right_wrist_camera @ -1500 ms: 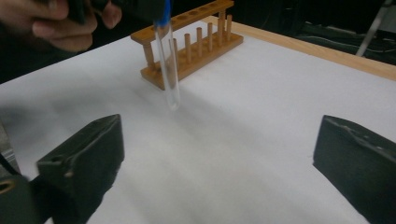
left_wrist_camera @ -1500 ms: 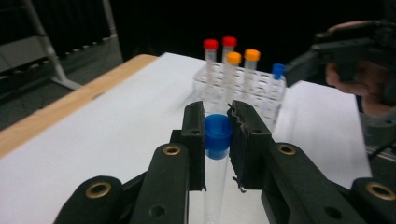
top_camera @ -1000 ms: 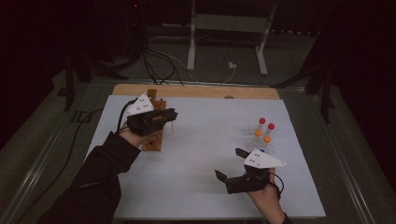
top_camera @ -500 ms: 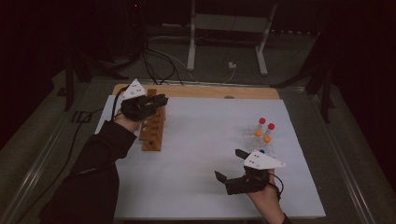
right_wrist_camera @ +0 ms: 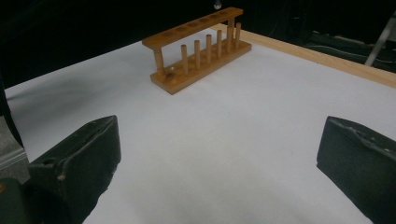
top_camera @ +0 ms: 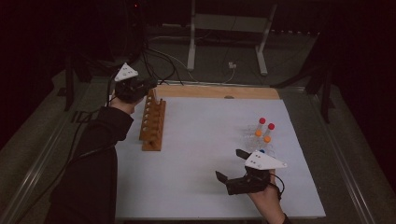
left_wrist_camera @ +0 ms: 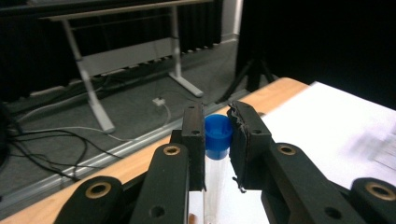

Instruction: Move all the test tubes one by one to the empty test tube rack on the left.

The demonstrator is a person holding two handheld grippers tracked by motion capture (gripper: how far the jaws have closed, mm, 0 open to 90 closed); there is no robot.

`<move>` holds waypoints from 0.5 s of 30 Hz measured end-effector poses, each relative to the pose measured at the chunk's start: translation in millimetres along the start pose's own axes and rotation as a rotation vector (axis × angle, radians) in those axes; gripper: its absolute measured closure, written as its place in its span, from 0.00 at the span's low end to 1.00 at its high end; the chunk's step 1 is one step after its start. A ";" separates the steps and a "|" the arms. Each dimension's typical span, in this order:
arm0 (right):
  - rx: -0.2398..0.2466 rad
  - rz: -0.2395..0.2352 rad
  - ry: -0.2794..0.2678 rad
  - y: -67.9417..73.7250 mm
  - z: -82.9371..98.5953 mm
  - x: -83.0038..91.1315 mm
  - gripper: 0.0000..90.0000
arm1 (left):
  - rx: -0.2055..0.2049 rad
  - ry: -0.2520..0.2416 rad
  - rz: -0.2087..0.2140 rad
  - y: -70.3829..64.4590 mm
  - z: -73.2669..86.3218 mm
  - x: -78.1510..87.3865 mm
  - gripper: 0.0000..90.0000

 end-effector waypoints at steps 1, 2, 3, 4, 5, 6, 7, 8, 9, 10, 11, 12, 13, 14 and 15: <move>0.000 0.000 0.002 -0.2 0.5 -0.1 0.00 | -0.002 -0.002 -0.013 3.4 -0.6 -1.6 0.87; 0.000 0.000 0.002 -0.2 0.5 -0.1 0.00 | -0.001 -0.002 -0.023 6.9 -0.8 -3.2 0.87; -0.002 -0.003 0.002 -0.2 0.5 0.2 0.00 | 0.003 -0.006 -0.031 10.5 -1.0 -4.6 0.87; -0.001 -0.003 0.002 -0.2 0.5 0.3 0.00 | 0.009 -0.010 -0.044 14.3 -0.8 -6.5 0.86; -0.002 -0.003 0.002 -0.2 0.5 0.4 0.00 | 0.010 -0.008 -0.056 18.1 0.2 -8.7 0.86; -0.004 -0.006 0.001 -0.2 0.4 0.6 0.00 | 0.014 -0.005 -0.065 21.8 1.5 -11.3 0.86; -0.002 -0.005 0.001 -0.4 0.4 0.7 0.00 | 0.013 0.001 -0.079 25.1 3.2 -14.0 0.86; -0.003 -0.006 0.002 -0.3 0.5 0.8 0.00 | 0.004 0.008 -0.091 28.0 4.7 -16.5 0.86; -0.003 -0.006 0.003 -0.3 0.7 0.8 0.00 | 0.009 0.007 -0.098 30.2 5.9 -19.2 0.86; -0.003 -0.005 0.005 -0.3 0.9 0.8 0.00 | 0.008 0.005 -0.107 32.5 6.8 -21.2 0.86; -0.003 -0.006 0.005 -0.3 1.1 0.9 0.00 | 0.011 0.004 -0.112 34.6 7.7 -23.2 0.86; -0.003 -0.006 0.007 -0.4 1.4 1.0 0.00 | 0.017 0.002 -0.118 36.8 8.6 -24.9 0.86; -0.003 -0.006 0.007 -0.4 1.5 1.1 0.00 | 0.016 0.006 -0.130 39.1 9.9 -26.6 0.86; -0.002 -0.007 0.005 -0.5 1.4 1.3 0.00 | 0.017 0.008 -0.138 41.3 11.7 -28.2 0.86; -0.002 -0.008 0.005 -0.6 1.4 1.4 0.00 | 0.032 0.015 -0.135 43.2 13.8 -29.6 0.86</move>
Point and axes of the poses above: each handheld gripper's, and its own axes: x roughly backward along the jaws, z roughly out of its underside, y roughly to its left, the point moved 8 cm from there along -x, roughly forward along the jaws
